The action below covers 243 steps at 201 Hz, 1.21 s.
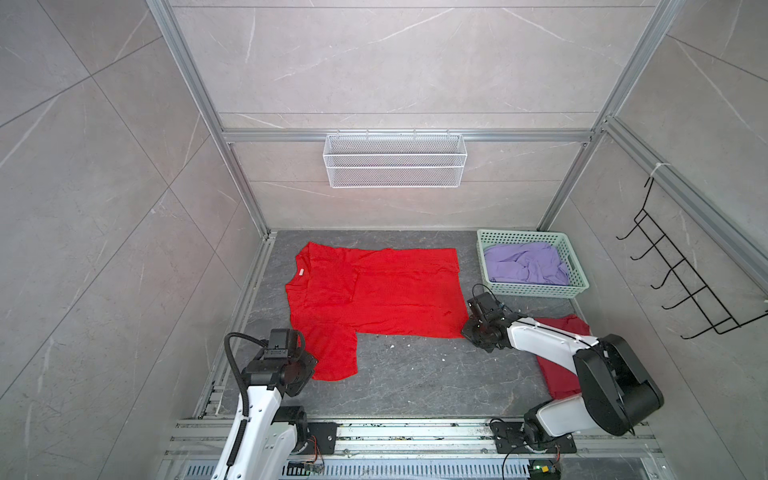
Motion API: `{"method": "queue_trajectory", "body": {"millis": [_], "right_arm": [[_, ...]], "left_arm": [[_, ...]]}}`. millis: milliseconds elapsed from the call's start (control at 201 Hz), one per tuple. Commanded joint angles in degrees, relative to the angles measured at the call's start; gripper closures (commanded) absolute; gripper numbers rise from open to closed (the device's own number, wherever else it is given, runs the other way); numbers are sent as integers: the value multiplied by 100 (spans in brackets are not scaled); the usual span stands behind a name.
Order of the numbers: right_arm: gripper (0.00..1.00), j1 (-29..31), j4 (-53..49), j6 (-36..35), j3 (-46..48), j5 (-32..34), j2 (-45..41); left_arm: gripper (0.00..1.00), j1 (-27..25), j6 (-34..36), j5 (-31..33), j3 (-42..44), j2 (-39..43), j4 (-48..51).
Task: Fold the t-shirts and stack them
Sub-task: 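Grasp the near hem corners with both grippers and lift them, then fold the lifted hem over toward the shirt's far edge with both grippers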
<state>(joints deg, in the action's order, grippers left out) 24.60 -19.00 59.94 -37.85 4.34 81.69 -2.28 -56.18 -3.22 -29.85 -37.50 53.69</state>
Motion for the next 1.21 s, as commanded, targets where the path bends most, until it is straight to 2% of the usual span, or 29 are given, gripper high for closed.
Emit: {"method": "queue_trajectory", "body": {"millis": [0,219,344,592,762,946,1205], "right_arm": [[100,26,-396,-82,94,248,-367],[100,27,-295,-347,-671,450,-288],[100,19,-329,-374,-1366,670,205],[100,-248,-464,-428,-2362,745,1106],[100,-675,-175,-389,-2406,501,1325],[100,-1068,-165,-563,-2961,-40,2005],[100,-1194,-362,-853,-3958,-407,2862]], "left_arm": [[100,-37,-61,220,-547,67,405],[100,-36,703,336,-1819,-1268,-226],[100,-31,1133,324,-2523,-2121,-862],[100,-19,1891,427,-4330,-3853,-1174],[100,-18,2158,169,-5283,-4851,-1263],[100,-7,2416,-21,-6008,-5759,-1335],[100,17,2571,3,-6759,-6673,-1335]]}}
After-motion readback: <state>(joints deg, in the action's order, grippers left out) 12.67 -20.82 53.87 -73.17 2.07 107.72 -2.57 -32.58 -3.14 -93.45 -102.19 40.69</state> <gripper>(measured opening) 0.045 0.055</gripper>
